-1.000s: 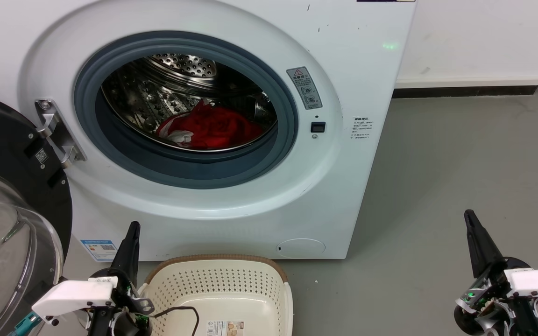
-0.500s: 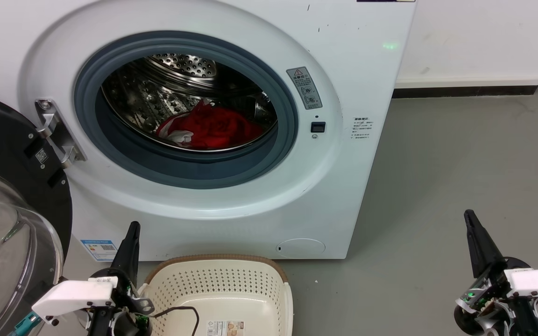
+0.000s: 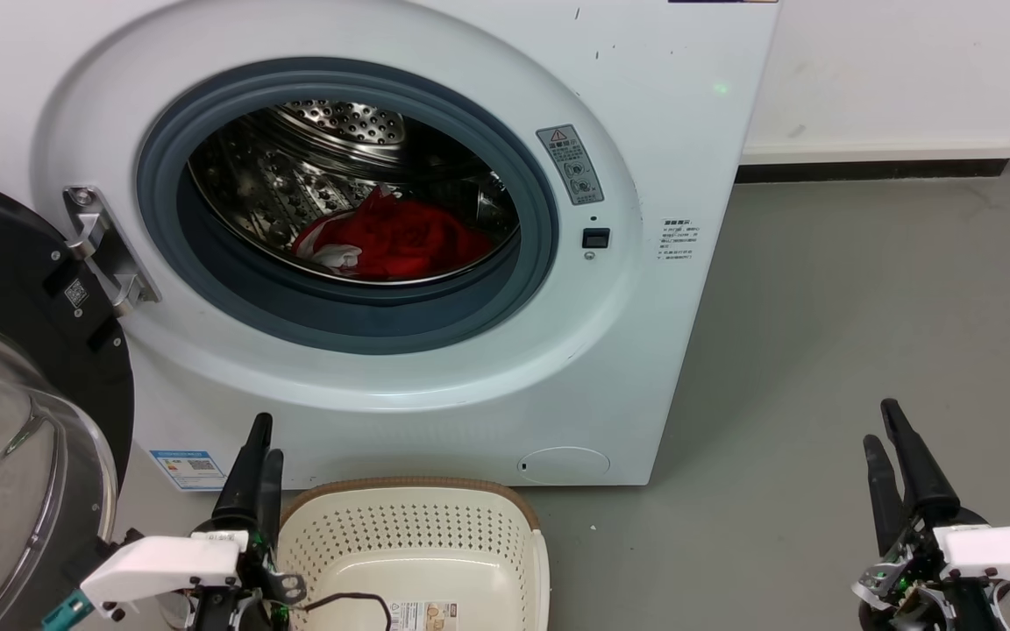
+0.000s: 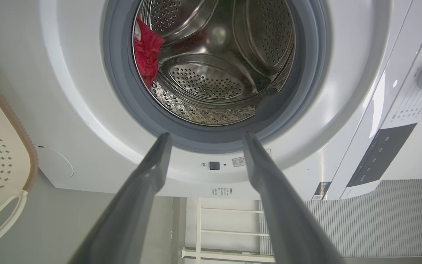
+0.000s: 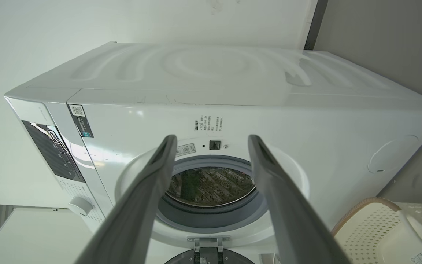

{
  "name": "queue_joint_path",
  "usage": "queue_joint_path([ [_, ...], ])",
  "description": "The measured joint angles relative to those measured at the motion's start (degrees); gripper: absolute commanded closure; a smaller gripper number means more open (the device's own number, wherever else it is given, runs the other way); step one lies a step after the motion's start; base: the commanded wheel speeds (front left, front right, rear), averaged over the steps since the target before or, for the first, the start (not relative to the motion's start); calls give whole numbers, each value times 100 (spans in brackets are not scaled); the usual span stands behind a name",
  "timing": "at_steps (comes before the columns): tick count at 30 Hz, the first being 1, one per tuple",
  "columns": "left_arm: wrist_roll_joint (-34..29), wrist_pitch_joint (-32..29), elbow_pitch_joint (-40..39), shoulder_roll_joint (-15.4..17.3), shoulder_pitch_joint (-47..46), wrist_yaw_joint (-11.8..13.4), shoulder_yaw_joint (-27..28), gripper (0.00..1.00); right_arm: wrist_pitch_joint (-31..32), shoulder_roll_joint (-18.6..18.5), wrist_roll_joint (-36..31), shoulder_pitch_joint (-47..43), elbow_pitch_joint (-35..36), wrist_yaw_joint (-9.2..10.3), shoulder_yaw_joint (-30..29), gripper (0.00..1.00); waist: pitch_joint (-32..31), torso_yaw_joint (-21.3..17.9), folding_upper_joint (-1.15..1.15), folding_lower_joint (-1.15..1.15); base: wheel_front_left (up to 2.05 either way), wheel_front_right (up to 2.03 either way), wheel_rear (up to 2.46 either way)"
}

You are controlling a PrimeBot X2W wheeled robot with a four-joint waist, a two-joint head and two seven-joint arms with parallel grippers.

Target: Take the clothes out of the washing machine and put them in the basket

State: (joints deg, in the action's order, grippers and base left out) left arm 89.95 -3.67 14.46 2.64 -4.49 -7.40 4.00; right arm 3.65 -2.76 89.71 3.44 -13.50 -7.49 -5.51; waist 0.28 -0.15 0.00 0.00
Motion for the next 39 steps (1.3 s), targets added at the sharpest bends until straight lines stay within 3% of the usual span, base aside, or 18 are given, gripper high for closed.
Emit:
queue_joint_path([
  [19, -2360, 454, -511, 3, -112, 35, -277, 0, -464, 3, -2821, -174, 795, 0, 26, 0, 22, -33, 0, 0, 0, 0, 0],
  [39, -4691, 851, -556, 40, -113, 212, -577, 0, -691, 3, -4881, -375, 1015, 0, 99, 0, -3, -72, 0, 0, 0, 0, 0],
])
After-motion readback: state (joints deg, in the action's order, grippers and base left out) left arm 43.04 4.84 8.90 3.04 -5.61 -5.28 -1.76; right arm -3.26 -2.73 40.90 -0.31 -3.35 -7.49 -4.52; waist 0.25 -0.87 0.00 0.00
